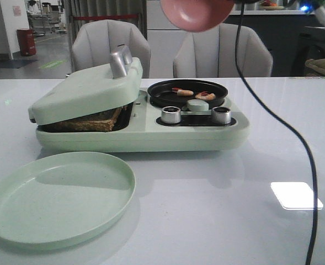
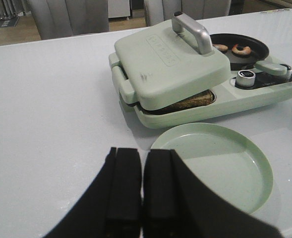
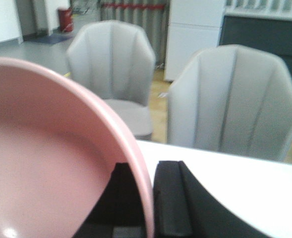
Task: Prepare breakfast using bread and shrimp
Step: 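Carry the empty pink bowl back and lower it onto the table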
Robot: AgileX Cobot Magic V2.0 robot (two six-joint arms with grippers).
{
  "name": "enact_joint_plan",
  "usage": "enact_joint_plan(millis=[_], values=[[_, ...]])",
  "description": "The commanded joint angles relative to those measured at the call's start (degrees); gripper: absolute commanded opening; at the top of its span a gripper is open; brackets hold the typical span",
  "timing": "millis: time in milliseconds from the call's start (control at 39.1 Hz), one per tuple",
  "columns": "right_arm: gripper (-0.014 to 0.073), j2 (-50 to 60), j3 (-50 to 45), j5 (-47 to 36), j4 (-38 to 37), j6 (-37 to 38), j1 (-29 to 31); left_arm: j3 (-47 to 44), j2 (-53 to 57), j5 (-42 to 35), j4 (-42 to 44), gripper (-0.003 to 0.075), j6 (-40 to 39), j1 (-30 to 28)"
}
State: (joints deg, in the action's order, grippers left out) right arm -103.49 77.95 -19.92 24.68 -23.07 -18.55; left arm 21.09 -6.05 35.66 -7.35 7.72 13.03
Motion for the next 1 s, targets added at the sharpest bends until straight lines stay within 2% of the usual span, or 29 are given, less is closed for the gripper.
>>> enact_joint_plan(millis=[0, 230, 435, 717, 973], values=[[0.0141, 8.2, 2.0, 7.5, -0.1, -0.5, 0.5, 1.5, -0.6, -4.3, -0.8, 0.0113, -0.6, 0.4], [0.0141, 16.7, 2.0, 29.7, 1.2, -0.5, 3.1, 1.5, -0.6, -4.3, -0.8, 0.0114, -0.6, 0.4], [0.0141, 18.6, 1.6, 44.5, 1.2, -0.5, 9.8, 1.5, -0.6, -4.3, -0.8, 0.0113, -0.6, 0.4], [0.0141, 17.4, -4.8, 52.4, 1.2, 1.2, 21.0, 1.5, -0.6, -4.3, -0.8, 0.0114, -0.6, 0.4], [0.0141, 10.6, -8.9, 57.1, 1.1, 1.2, 24.9, 1.5, -0.6, -4.3, -0.8, 0.0114, -0.6, 0.4]])
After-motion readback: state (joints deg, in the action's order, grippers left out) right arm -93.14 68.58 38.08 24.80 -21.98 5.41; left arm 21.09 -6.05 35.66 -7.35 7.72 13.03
